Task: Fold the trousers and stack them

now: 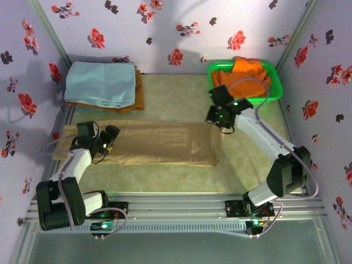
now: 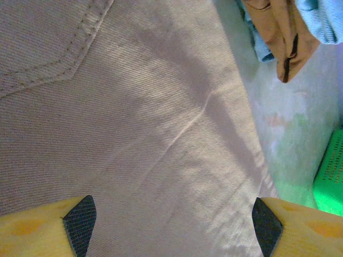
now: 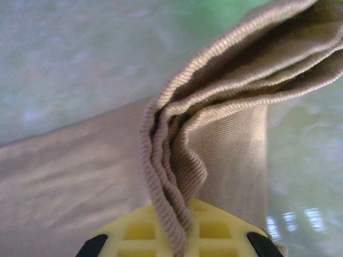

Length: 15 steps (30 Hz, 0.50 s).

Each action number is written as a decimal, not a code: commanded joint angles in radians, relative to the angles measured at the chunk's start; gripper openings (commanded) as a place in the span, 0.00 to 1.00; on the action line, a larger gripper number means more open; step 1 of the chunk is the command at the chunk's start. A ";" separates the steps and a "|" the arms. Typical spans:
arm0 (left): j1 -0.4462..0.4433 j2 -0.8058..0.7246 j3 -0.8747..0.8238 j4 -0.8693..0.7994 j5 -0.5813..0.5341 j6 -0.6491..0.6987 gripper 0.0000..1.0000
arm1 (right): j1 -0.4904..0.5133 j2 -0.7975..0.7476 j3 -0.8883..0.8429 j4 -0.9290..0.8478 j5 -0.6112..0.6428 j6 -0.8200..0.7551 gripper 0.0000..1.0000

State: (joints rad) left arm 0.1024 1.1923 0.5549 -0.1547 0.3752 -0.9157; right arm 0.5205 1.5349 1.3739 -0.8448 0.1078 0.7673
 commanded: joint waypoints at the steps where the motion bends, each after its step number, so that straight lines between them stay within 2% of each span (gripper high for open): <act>1: -0.004 0.023 0.021 0.019 0.017 0.009 0.81 | 0.135 0.102 0.097 -0.038 0.069 0.109 0.00; 7: -0.003 0.041 0.010 0.044 0.042 0.000 0.81 | 0.289 0.299 0.286 -0.013 0.072 0.175 0.00; 15: 0.000 0.037 0.011 0.045 0.062 -0.001 0.81 | 0.395 0.521 0.520 -0.045 0.053 0.209 0.00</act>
State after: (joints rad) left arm 0.1028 1.2259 0.5549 -0.1234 0.4122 -0.9165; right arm 0.8913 2.0190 1.8297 -0.8597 0.1429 0.9310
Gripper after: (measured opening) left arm 0.812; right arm 0.074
